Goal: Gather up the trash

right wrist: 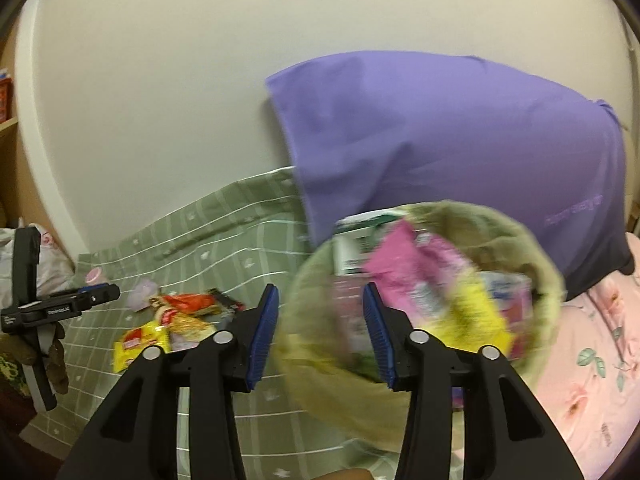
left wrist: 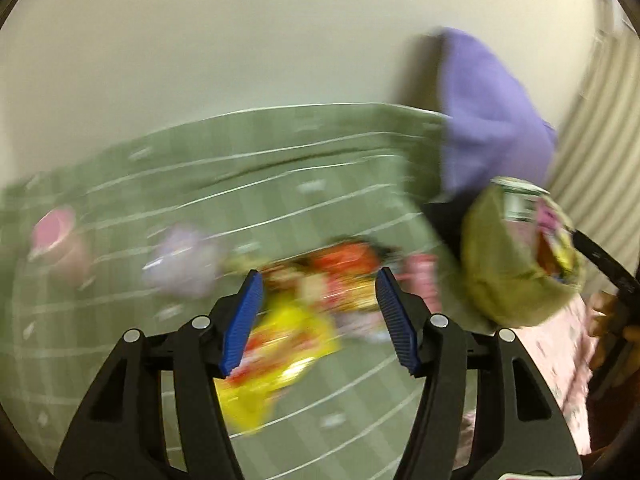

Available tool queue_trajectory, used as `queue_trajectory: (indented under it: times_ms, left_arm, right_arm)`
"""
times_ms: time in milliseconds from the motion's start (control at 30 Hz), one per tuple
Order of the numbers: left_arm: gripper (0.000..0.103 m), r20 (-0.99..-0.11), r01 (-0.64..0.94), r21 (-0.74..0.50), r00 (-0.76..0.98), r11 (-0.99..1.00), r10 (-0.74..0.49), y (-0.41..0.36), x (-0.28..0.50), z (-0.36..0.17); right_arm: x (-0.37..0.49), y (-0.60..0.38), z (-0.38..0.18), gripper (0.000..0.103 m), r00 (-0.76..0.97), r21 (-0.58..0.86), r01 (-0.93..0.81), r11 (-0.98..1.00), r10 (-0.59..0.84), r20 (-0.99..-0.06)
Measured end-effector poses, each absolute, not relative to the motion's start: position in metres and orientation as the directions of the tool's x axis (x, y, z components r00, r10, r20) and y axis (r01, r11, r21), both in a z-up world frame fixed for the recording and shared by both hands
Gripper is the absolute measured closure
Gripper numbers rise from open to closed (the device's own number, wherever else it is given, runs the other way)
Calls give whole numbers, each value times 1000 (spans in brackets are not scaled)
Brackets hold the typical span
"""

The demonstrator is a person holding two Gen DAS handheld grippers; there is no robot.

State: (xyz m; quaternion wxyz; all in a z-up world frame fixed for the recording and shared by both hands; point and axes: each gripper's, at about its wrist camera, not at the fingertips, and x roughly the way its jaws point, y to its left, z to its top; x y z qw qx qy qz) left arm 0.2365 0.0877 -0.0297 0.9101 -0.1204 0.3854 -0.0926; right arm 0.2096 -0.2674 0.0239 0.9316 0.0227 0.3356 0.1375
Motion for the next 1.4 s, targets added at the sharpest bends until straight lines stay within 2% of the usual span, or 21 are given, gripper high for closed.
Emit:
queue_trajectory:
  times_ms: [133,267,400,633,900,1100,1300,1333,1367,1400]
  left_arm:
    - [47,-691,-76,-326,700,942,-182,146,220,-49]
    - [47,-699,-129,-339,697,932,-158,170,212,-64]
    - [47,-692,-90,-305,704,948,-156,167,219,-71]
    - [47,-717,-60,-199,689,978,-103,154,270,-85]
    - [47,-760,22,-125,641,992,-110,154,334,-104]
    - [47,-784,45,-158,602,986,-153,160,353,-124]
    - [48,-797,35,-149,587,988,-141,156,343,-125]
    - [50,-808,50,-140,572,989,-143,153,342,-124]
    - [62,-810,63,-145,565,987,-155,150,338,-123]
    - [69,-813,73,-159,556,985,-173,149,335,-122]
  right_arm:
    - [212,-240,12,57,698,172,-312,934,348,-626]
    - [215,-210,1,57,663,191,-356,915,391,-638]
    - [218,-190,-10,57,622,228,-388,893,436,-651]
    - [215,-162,-27,57,555,200,-437,877,438,-707]
    - [213,-168,-48,57,536,117,-384,916,324,-780]
    - [213,-172,-48,57,542,99,-381,919,309,-781]
    - [221,-150,-59,57,510,92,-423,901,321,-798]
    - [222,-147,-60,57,507,90,-433,897,325,-798]
    - [222,-144,-61,57,506,91,-438,894,329,-797]
    - [225,-142,-61,57,504,95,-443,892,335,-796]
